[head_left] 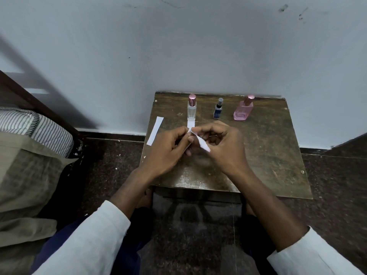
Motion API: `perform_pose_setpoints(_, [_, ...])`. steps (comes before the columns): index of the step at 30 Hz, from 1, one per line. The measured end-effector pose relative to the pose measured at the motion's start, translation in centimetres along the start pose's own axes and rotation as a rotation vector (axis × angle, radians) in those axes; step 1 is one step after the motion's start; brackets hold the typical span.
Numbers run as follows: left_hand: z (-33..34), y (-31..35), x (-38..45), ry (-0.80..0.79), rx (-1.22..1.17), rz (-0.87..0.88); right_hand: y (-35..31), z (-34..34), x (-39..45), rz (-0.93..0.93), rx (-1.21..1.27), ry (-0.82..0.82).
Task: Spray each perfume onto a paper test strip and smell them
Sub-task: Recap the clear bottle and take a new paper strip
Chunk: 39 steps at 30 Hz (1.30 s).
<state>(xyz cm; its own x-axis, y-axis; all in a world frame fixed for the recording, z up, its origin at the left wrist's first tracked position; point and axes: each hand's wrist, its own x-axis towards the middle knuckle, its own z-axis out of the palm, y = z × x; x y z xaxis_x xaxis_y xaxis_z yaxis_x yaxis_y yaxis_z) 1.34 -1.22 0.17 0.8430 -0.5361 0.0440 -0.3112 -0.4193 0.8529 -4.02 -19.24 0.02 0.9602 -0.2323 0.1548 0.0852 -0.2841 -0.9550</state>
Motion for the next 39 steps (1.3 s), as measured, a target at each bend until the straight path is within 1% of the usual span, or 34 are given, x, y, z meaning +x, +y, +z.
perform_pose_setpoints(2, [0.0, 0.0, -0.1, 0.003, -0.015, -0.003, 0.0, 0.0, -0.1, -0.032, -0.117, 0.040])
perform_pose_setpoints(5, [0.1, -0.1, -0.1, 0.011, 0.031, 0.005, 0.1, -0.2, -0.1, -0.071, -0.251, 0.113])
perform_pose_setpoints(8, [0.2, -0.2, -0.1, 0.032, 0.061, 0.032, 0.2, -0.2, -0.1, -0.260, -0.443, 0.081])
perform_pose_setpoints(10, [0.1, -0.3, -0.2, 0.038, 0.069, 0.043, 0.2, -0.1, -0.2, -0.315, -0.465, 0.024])
perform_pose_setpoints(11, [0.1, -0.3, -0.3, 0.039, 0.069, 0.053, 0.2, -0.2, -0.1, -0.283, -0.458, 0.025])
perform_pose_setpoints(12, [0.0, -0.1, -0.3, 0.041, 0.057, 0.060, 0.3, -0.5, 0.2, -0.174, -0.435, 0.095])
perform_pose_setpoints(14, [-0.3, 0.1, -0.6, 0.047, -0.019, 0.037, 1.0, -2.3, 1.3, 0.189, -0.338, 0.404])
perform_pose_setpoints(15, [-0.4, 0.2, -0.7, 0.051, -0.049, 0.021, 1.4, -3.6, 1.8, 0.295, -0.327, 0.546])
perform_pose_setpoints(16, [-0.6, 0.1, -0.8, 0.050, -0.060, 0.002, 1.8, -4.6, 2.0, 0.288, -0.361, 0.633])
perform_pose_setpoints(17, [-0.8, 0.0, -0.9, 0.046, -0.055, -0.019, 1.8, -5.0, 1.8, 0.241, -0.400, 0.642])
perform_pose_setpoints(19, [-1.3, -0.5, -0.9, 0.062, -0.033, -0.071, 1.4, -4.4, 1.1, 0.118, -0.421, 0.499])
perform_pose_setpoints(21, [-1.8, -1.0, -0.8, 0.127, -0.012, -0.148, 1.5, -3.2, 0.2, 0.027, -0.399, 0.352])
perform_pose_setpoints(22, [-2.0, -1.2, -0.7, 0.174, -0.007, -0.189, 1.7, -2.7, 0.0, 0.007, -0.384, 0.316])
perform_pose_setpoints(24, [-2.4, -1.7, -0.6, 0.262, 0.026, -0.246, 1.9, -2.3, 0.1, -0.018, -0.359, 0.273])
perform_pose_setpoints(26, [-2.7, -2.1, -0.5, 0.306, 0.101, -0.257, 2.0, -2.2, 0.1, -0.069, -0.358, 0.236])
perform_pose_setpoints(28, [-2.7, -2.5, -0.3, 0.306, 0.192, -0.252, 2.1, -2.0, -0.1, -0.119, -0.362, 0.209])
perform_pose_setpoints(31, [-2.5, -3.2, -0.1, 0.304, 0.242, -0.264, 2.5, -2.1, 0.0, -0.173, -0.388, 0.180])
perform_pose_setpoints(34, [-2.2, -3.9, 0.0, 0.303, 0.300, -0.267, 2.8, -2.2, 0.1, -0.248, -0.468, 0.140])
perform_pose_setpoints(39, [-1.9, -4.1, -0.2, 0.312, 0.382, -0.267, 3.3, -2.9, 0.1, -0.259, -0.535, 0.128])
